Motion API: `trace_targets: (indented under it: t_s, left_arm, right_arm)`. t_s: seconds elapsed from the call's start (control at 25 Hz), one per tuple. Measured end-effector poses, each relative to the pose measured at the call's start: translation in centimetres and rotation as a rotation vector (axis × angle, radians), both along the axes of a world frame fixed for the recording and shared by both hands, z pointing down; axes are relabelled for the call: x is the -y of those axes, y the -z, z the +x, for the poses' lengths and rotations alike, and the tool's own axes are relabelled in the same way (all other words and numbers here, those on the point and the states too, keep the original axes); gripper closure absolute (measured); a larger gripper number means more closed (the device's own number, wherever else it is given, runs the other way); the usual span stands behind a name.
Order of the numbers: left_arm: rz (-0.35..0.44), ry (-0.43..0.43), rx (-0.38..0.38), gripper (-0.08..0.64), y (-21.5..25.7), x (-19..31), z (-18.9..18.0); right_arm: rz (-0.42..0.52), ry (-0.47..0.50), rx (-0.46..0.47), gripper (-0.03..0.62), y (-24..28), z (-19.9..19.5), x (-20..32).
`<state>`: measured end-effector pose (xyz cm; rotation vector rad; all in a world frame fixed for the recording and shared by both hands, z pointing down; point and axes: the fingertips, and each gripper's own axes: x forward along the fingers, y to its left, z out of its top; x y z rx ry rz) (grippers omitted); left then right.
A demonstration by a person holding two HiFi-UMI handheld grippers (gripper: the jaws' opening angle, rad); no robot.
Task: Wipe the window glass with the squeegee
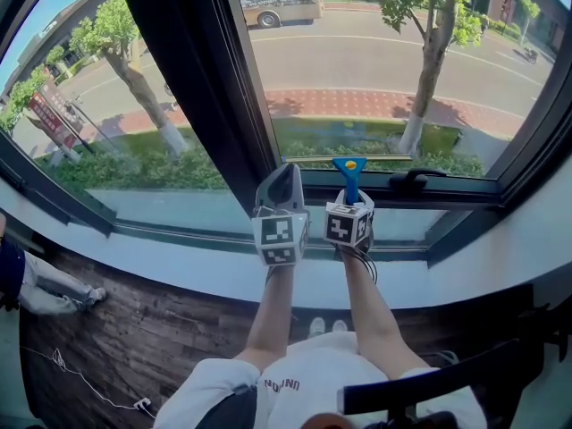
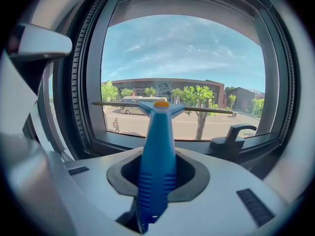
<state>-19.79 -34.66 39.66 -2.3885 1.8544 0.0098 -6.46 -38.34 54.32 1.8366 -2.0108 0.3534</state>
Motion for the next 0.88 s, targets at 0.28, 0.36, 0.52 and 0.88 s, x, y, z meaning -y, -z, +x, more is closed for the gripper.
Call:
trace_targets:
  t_s: [0.28, 0.36, 0.52, 0.88]
  left_arm:
    - [-0.026, 0.009, 0.004, 0.557, -0.9, -0.1, -0.5]
    - [-0.027, 0.011, 0.006, 0.557, -0.9, -0.1, -0.5]
    - [-0.029, 0.018, 0.005, 0.557, -1.0, -0.1, -0.7]
    - [-0.040, 0.020, 0.005, 0.557, -1.6, 0.3, -0.6]
  right_arm:
    - [-0.042, 0.001, 0.021, 0.492, -2.2, 0.0, -0.2]
    - [-0.057, -0.001, 0.023, 0.492, -2.8, 0.0, -0.3]
    - [-0.075, 0.001, 0.025, 0.492, -3.6, 0.0, -0.4]
    - [-0.096, 0.008, 0.010, 0.492, -4.7, 0.1, -0.2]
